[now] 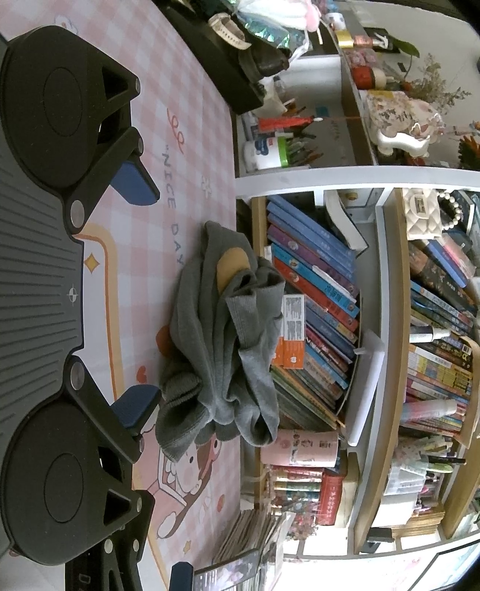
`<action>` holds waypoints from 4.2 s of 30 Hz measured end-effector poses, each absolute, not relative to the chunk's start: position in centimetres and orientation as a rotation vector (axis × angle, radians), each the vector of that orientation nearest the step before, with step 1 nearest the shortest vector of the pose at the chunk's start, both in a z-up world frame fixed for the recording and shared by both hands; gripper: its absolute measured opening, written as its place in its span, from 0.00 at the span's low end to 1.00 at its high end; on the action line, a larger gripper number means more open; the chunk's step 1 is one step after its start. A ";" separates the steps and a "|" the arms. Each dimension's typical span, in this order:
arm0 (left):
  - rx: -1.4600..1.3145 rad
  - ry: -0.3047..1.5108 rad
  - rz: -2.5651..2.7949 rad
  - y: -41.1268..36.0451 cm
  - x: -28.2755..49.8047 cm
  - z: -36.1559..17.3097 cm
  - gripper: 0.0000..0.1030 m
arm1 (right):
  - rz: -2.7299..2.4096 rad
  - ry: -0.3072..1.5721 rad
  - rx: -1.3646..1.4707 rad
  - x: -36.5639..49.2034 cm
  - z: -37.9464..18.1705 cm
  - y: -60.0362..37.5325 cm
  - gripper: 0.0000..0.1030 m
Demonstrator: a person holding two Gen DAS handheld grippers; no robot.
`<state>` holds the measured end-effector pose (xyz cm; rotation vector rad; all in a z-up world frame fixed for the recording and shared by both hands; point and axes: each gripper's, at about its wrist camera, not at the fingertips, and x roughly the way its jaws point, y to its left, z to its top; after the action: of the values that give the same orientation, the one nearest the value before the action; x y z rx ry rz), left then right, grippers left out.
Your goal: Fold clothes
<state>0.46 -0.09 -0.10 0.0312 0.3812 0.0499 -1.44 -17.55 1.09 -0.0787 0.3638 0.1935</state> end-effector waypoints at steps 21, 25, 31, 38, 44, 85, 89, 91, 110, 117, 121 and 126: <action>0.021 0.397 0.018 0.0 0.6 -0.2 1.00 | 0.205 0.379 -0.068 -1.2 1.1 -17.7 1.00; -0.022 0.427 -0.032 0.6 1.2 -0.4 1.00 | 0.231 0.374 -0.017 -0.8 1.1 -18.3 1.00; -0.034 0.437 -0.046 0.8 2.3 0.1 1.00 | 0.266 0.366 -0.034 0.8 2.3 -18.2 1.00; -0.001 0.420 -0.028 0.8 4.1 1.1 1.00 | 0.299 0.358 -0.031 4.3 4.0 -18.3 1.00; 0.027 0.417 -0.017 0.7 6.4 1.8 1.00 | 0.307 0.405 0.051 9.5 4.1 -18.9 1.00; -0.135 0.233 -0.300 1.7 13.0 12.6 0.14 | 0.366 0.498 0.255 11.8 1.9 -22.7 0.95; -0.255 0.095 -0.337 3.8 9.3 15.9 0.13 | 0.374 0.510 0.260 11.9 1.8 -22.6 0.95; -0.362 0.014 -0.295 6.3 7.1 17.3 0.13 | 0.370 0.509 0.264 11.9 1.9 -22.8 0.95; -0.247 0.496 0.319 17.0 -2.1 6.6 0.51 | 0.431 0.510 0.205 10.8 1.5 -20.7 0.95; -0.106 0.507 0.219 13.5 -0.9 6.6 0.66 | 0.428 0.511 0.204 10.9 1.3 -20.6 0.95; -0.079 0.502 0.160 11.8 -0.9 6.7 0.71 | 0.429 0.514 0.205 10.9 1.1 -20.6 0.95; -0.011 0.499 0.068 9.4 -0.9 7.0 0.72 | 0.427 0.517 0.204 11.0 1.1 -20.5 0.95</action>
<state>-0.86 9.45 6.96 -0.0111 0.4994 0.0680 10.97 -20.54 1.06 0.2040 0.5171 0.4273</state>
